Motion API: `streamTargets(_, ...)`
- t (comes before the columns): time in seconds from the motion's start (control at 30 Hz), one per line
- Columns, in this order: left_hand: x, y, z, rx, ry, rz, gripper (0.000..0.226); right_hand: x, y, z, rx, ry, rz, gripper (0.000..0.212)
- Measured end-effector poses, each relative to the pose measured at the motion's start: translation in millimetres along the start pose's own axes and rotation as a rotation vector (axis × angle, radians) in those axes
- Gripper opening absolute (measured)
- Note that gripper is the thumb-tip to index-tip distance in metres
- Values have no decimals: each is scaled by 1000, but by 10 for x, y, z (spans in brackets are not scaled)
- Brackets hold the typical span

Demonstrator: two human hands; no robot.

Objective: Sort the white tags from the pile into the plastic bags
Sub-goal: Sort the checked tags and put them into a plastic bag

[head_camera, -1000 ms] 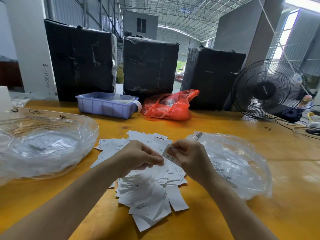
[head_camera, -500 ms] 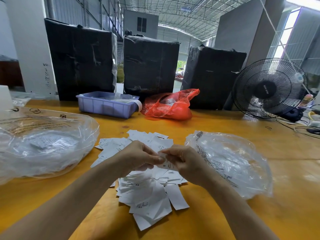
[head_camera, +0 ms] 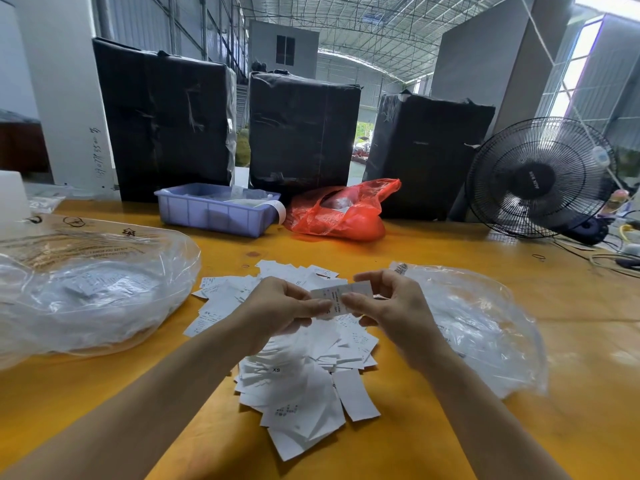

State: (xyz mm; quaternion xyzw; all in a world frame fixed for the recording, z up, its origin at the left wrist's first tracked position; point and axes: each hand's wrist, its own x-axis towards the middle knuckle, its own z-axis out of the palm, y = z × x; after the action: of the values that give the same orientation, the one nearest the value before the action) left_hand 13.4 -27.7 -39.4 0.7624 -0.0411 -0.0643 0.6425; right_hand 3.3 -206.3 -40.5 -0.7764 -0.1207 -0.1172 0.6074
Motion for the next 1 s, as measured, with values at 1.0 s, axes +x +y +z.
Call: streamTargets(1.0, 7, -7, -115, 246, -205, 27, 59, 8, 88, 6, -272, -145, 25, 39)
